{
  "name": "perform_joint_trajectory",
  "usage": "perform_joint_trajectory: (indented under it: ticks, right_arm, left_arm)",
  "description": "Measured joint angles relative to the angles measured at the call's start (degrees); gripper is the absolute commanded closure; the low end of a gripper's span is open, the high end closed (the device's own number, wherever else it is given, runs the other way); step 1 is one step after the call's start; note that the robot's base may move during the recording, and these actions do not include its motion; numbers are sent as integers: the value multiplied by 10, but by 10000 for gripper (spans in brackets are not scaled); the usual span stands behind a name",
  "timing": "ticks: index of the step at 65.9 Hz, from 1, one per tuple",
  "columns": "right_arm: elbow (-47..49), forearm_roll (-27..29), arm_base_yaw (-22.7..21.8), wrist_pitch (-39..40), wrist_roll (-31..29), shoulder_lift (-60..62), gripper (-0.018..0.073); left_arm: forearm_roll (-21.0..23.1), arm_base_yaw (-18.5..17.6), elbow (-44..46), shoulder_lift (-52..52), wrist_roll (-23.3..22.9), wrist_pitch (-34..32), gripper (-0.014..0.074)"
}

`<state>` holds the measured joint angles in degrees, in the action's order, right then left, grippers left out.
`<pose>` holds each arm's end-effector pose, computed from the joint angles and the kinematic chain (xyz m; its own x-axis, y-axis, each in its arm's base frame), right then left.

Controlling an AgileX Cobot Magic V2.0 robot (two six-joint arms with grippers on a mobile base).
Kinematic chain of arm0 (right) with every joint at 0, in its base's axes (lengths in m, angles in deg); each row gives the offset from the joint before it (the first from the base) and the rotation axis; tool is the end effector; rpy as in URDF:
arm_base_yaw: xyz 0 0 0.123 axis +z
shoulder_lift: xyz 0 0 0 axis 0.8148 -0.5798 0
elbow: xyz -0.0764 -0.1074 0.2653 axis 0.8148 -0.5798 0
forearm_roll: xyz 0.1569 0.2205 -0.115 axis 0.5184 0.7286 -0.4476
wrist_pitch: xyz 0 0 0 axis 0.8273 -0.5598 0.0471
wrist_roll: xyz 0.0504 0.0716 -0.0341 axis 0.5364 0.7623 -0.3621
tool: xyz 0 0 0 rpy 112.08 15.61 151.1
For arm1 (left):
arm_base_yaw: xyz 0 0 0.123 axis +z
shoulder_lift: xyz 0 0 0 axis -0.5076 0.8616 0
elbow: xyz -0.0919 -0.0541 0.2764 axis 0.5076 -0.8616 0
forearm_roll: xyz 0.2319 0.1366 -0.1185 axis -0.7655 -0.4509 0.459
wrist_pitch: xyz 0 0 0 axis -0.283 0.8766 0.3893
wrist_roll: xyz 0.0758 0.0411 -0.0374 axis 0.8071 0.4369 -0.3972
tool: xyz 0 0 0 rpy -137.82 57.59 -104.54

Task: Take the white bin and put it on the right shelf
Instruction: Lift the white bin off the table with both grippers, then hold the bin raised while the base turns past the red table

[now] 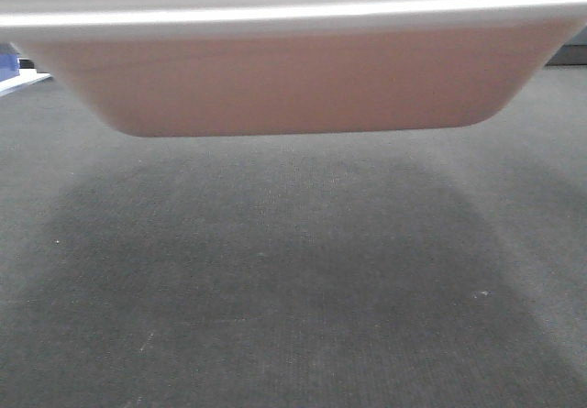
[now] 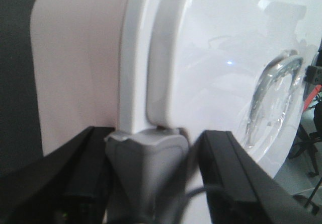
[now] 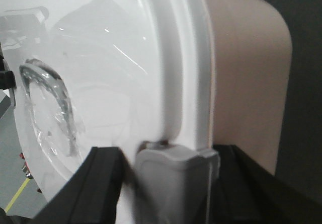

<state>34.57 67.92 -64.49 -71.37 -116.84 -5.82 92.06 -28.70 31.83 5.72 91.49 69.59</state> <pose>0.2378 0.0373 0.3947 -0.6544 0.1169 -0.7471 -0.5112 0.6596 0.5510 0.2561 -0.0700 0.3852 -0.6763 -0.0217 -0.7363 0.5932 0.5766 -0.5618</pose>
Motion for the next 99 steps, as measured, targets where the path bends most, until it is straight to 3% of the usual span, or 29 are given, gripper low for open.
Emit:
perform_joint_trajectory:
  ticks: [39,99]
  right_arm:
    - [1,4,-1,0,0,34,135]
    - [1,4,-1,0,0,58,135]
  left_arm:
    - [4,1,0,-85,2,-20,356]
    - [4,3,0,-87,3,-22,356]
